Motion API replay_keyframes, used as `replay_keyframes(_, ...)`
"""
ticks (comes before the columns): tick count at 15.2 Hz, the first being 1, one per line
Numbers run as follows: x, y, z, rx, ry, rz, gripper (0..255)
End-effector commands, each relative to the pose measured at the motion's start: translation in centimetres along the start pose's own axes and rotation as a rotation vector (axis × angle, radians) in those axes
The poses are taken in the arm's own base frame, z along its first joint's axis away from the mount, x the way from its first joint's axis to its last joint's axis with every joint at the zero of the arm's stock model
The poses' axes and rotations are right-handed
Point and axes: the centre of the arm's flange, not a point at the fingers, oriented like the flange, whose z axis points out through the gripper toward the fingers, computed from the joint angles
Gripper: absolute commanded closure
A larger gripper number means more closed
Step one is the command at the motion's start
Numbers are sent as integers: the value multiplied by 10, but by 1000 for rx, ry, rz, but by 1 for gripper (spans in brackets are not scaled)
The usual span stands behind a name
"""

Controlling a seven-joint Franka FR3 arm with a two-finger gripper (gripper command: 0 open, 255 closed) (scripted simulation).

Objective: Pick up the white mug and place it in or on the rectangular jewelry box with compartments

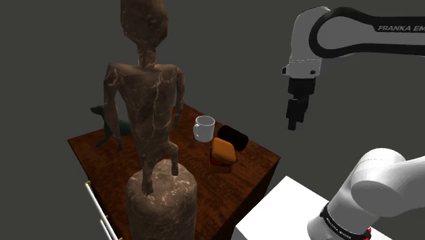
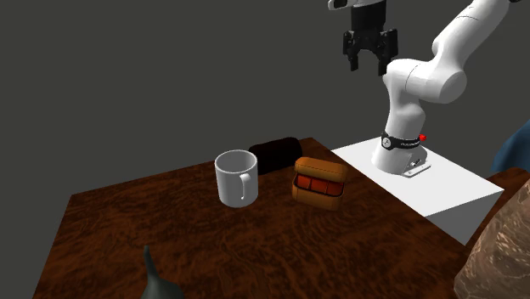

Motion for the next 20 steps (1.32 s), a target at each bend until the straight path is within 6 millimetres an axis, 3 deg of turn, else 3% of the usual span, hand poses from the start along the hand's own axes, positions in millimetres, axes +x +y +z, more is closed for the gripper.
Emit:
replay_keyframes(1, 0, 0, 0, 0, 0, 0, 0)
replay_keyframes(20, 235, 8, 41, 0, 79, 123, 0)
